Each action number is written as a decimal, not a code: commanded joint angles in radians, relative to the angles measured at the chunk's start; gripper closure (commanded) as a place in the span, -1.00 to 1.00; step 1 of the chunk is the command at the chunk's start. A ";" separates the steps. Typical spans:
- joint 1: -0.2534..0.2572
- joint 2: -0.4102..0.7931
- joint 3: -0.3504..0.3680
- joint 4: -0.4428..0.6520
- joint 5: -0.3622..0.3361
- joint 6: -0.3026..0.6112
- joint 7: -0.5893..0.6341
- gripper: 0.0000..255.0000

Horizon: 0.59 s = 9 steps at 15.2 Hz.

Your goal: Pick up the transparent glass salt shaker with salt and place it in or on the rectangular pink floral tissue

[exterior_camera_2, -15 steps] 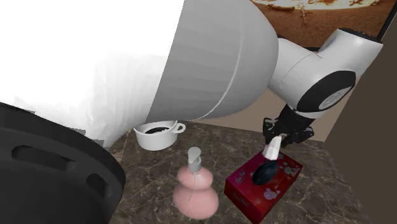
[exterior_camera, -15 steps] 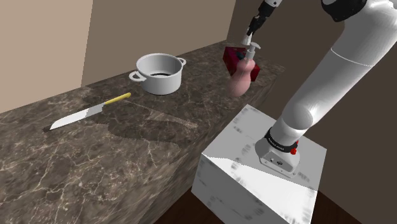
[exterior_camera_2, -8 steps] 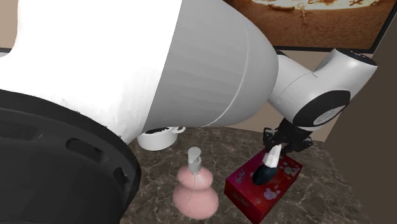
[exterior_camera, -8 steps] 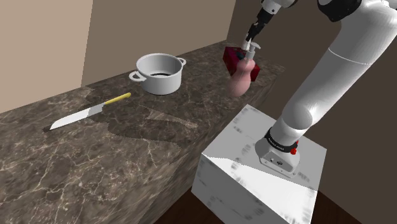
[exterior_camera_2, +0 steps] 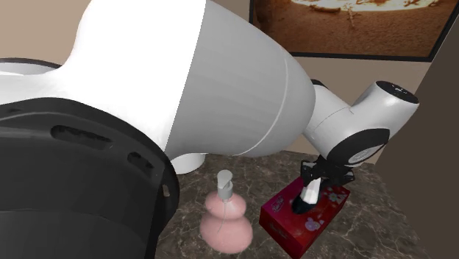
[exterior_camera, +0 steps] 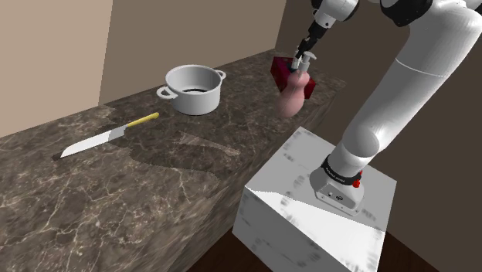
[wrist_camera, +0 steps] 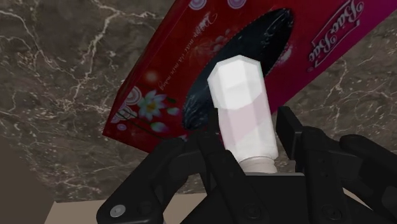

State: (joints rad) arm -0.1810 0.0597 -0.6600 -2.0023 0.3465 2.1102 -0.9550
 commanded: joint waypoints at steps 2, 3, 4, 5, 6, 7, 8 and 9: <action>-0.002 0.011 0.000 -0.003 0.010 0.010 -0.009 1.00; -0.002 0.011 0.000 -0.003 0.010 0.010 -0.009 1.00; -0.002 0.011 0.000 -0.003 0.010 0.010 -0.009 1.00; -0.002 0.011 0.000 -0.003 0.010 0.010 -0.009 1.00; -0.002 0.011 0.000 -0.003 0.010 0.010 -0.009 1.00; -0.002 0.011 0.000 -0.003 0.010 0.010 -0.009 1.00; -0.002 0.011 0.000 -0.003 0.010 0.010 -0.009 1.00; -0.002 0.011 0.000 -0.003 0.010 0.010 -0.009 -1.00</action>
State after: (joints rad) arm -0.1826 0.0706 -0.6598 -2.0052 0.3566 2.1201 -0.9640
